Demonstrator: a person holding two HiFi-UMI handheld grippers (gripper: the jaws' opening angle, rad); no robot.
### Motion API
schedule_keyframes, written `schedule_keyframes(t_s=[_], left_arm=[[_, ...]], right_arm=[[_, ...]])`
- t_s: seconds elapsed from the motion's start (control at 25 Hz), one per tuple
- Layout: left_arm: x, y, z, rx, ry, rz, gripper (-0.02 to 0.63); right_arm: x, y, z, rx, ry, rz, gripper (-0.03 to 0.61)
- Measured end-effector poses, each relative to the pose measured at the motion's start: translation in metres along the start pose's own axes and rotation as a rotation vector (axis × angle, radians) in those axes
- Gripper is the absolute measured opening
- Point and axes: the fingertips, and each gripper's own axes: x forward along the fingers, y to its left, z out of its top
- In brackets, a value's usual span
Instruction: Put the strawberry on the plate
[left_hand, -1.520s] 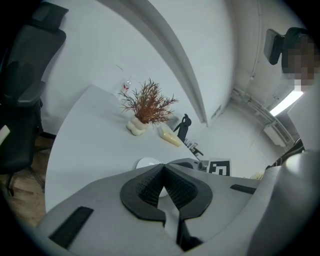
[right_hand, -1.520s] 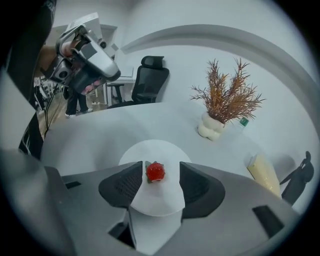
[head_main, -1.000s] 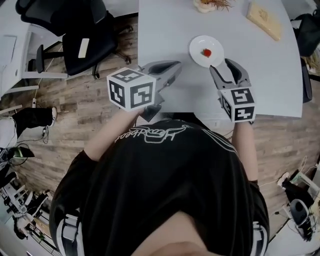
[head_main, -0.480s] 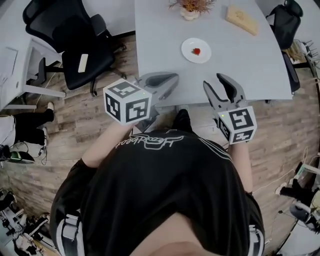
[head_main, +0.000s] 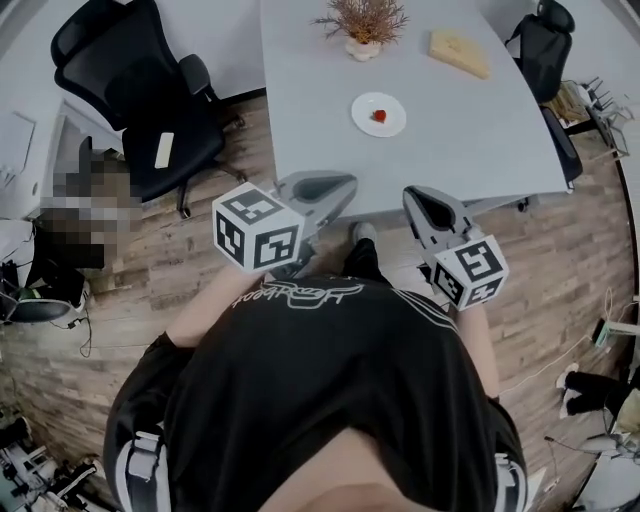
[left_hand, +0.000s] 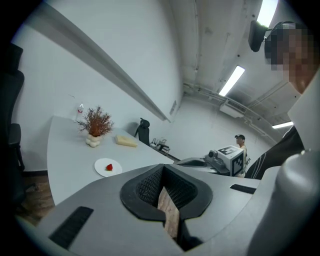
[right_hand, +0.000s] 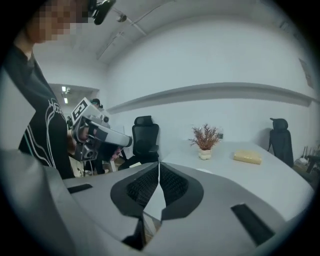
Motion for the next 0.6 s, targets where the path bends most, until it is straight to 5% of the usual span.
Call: schedule_keyframes(t_s=[0.28, 0.6], left_arm=[[-0.007, -0.006, -0.004, -0.001, 0.013, -0.023, 0.006], [-0.006, -0.003, -0.006, -0.005, 0.016, -0.028, 0.006]], right_arm=[[-0.005, 0.011, 0.010, 0.112, -0.037, 0.095, 0.009], [0.005, 0.011, 0.009, 0.105, -0.023, 0.123, 0.009]])
